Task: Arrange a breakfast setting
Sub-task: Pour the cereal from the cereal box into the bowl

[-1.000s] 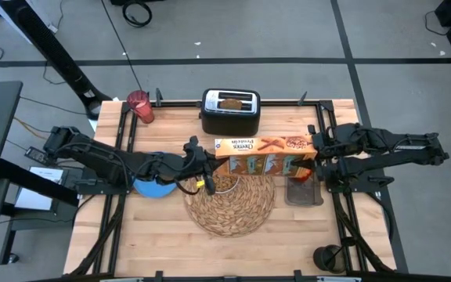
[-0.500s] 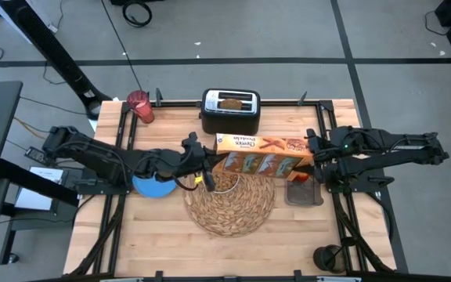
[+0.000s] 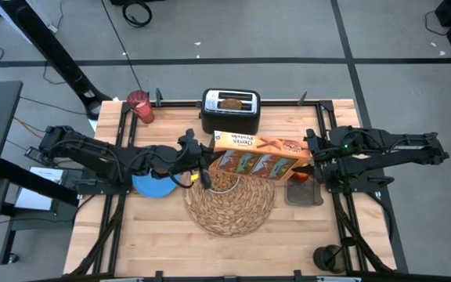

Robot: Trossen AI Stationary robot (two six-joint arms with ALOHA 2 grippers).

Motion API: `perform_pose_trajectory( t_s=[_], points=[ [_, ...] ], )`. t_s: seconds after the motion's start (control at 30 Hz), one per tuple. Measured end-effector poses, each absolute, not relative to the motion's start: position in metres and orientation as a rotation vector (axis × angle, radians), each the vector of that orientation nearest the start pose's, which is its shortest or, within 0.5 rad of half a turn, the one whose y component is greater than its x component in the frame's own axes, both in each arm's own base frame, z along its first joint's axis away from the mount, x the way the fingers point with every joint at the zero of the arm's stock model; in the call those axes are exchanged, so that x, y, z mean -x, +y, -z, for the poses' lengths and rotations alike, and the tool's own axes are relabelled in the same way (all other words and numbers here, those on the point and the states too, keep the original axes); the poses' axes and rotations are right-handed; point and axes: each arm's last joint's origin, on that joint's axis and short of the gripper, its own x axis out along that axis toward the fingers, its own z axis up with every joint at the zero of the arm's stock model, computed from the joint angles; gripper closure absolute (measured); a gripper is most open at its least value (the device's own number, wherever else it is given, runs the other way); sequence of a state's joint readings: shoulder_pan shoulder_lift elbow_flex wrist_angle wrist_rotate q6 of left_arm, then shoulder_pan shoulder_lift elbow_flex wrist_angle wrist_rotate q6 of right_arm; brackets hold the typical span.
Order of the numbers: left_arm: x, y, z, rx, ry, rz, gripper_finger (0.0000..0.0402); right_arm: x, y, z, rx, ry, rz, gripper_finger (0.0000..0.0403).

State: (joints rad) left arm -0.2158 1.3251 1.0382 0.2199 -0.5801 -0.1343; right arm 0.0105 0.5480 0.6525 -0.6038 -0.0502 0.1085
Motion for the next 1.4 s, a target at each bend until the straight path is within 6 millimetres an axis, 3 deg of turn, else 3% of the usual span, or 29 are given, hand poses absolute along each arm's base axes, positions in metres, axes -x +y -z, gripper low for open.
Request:
perform_pose_trajectory(
  t_s=[0.23,0.63,0.93,1.1,1.4],
  points=[
    [-0.292,-0.046,-0.343,0.078,0.054,-0.365,0.0401,-0.116,0.003,-0.281,-0.113,0.491,-0.034,0.0082],
    [-0.285,-0.034,-0.366,0.046,0.145,-0.365,0.0401,-0.115,0.003,-0.283,-0.101,0.474,-0.035,0.0082],
    [-0.286,-0.031,-0.366,0.033,0.151,-0.361,0.0401,-0.104,0.001,-0.31,-0.035,0.522,0.011,0.0082],
    [-0.286,-0.03,-0.365,0.031,0.159,-0.362,0.0401,-0.102,0.001,-0.309,-0.064,0.565,0.025,0.0081],
    [-0.291,-0.031,-0.359,0.034,0.178,-0.348,0.0401,-0.1,0.0,-0.308,-0.058,0.604,0.043,0.0034]
  ],
)
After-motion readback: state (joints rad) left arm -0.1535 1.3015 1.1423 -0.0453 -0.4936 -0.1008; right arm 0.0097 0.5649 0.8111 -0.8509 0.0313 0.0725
